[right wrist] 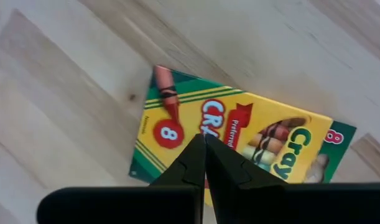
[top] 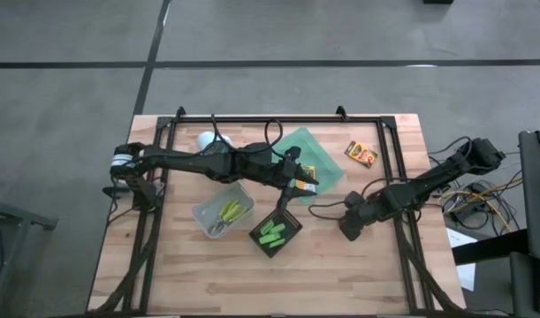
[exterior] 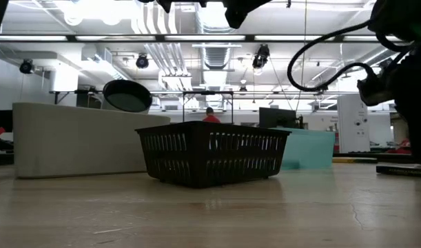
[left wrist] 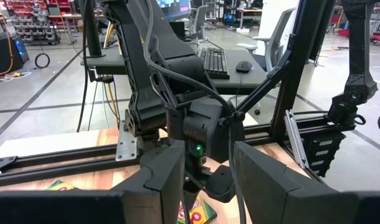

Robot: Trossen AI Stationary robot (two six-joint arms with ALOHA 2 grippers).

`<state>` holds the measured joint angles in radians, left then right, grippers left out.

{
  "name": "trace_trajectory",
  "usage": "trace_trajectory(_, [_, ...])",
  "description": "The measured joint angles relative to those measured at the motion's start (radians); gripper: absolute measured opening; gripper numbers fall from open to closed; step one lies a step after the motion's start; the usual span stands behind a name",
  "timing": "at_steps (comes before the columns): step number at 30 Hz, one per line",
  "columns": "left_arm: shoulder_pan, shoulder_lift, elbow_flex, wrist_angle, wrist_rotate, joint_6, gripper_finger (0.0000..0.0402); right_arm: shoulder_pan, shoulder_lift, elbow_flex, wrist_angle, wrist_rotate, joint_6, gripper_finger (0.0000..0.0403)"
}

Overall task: Pick & Place School Supplies
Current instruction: Put the crayon box into the light green bin

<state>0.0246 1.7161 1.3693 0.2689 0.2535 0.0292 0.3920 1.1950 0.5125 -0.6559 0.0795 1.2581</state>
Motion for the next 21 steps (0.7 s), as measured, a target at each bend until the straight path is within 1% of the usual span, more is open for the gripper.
trace_trajectory(5, [0.000,0.000,0.000,0.000,0.000,0.000,0.0147,0.001,-0.001,-0.023,0.008,-0.006,0.004,0.0008])
trace_trajectory(8, [0.000,0.000,0.000,0.000,0.000,0.000,0.0147,0.000,-0.002,-0.027,0.015,-0.041,-0.017,0.0008])
trace_trajectory(12, [0.000,0.000,0.000,0.000,0.000,0.000,0.0147,0.001,-0.002,-0.029,0.043,-0.079,-0.065,0.0008])
trace_trajectory(16, [0.000,0.000,0.000,0.000,0.000,0.000,0.0147,0.001,0.001,-0.032,0.119,-0.108,-0.124,0.0008])
trace_trajectory(21, [0.000,0.000,0.000,0.000,0.000,0.000,0.0147,0.005,0.001,-0.032,0.173,-0.180,-0.205,0.0008])
